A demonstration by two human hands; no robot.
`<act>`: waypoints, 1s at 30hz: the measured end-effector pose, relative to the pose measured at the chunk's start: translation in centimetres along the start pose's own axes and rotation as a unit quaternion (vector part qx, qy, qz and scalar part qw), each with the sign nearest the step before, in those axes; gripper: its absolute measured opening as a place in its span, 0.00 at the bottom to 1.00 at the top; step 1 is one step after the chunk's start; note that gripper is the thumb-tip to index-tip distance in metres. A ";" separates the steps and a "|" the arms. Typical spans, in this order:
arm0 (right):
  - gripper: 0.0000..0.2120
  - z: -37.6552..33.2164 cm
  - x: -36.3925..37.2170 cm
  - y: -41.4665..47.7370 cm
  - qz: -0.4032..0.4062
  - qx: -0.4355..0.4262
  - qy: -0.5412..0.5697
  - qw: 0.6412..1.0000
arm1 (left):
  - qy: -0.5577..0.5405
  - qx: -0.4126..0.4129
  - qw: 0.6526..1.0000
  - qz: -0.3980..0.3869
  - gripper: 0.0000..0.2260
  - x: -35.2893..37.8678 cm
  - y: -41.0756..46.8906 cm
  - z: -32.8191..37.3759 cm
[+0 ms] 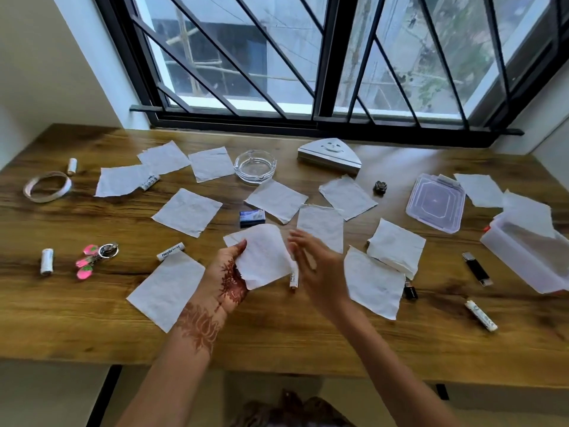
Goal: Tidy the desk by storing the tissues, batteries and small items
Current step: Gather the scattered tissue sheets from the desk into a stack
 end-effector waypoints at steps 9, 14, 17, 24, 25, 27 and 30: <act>0.06 8.8 -2.4 2.1 -0.146 0.032 -0.253 0.956 | -0.019 0.029 0.998 0.056 0.08 -0.2 0.1 0.1; 0.04 8.4 -1.7 2.4 -0.119 -0.007 -0.284 0.951 | -0.034 0.037 0.997 0.063 0.07 0.3 0.5 0.0; 0.06 8.3 -1.1 3.1 -0.138 -0.015 -0.308 0.941 | -0.039 0.038 0.996 0.064 0.07 0.5 0.6 -0.2; 0.06 5.7 -2.4 4.5 -0.096 0.159 -0.041 0.982 | -0.054 0.050 0.993 0.088 0.07 0.8 0.4 -0.3; 0.03 4.7 -2.1 4.6 -0.103 0.169 0.002 0.980 | -0.051 0.053 0.993 0.094 0.08 0.8 0.4 -0.3; 0.03 2.3 -1.1 4.4 -0.139 0.168 0.038 0.975 | -0.043 0.051 0.992 0.103 0.08 0.8 0.4 -0.5; 0.08 -0.9 1.1 3.1 -0.205 0.128 0.004 0.970 | -0.043 0.033 0.992 0.117 0.10 0.5 0.4 -0.9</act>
Point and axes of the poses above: each hand's wrist, its own y-axis towards the middle knuckle, its own x-axis out of the palm, z = x × y, the point moved 7 cm from there along y, towards the middle knuckle
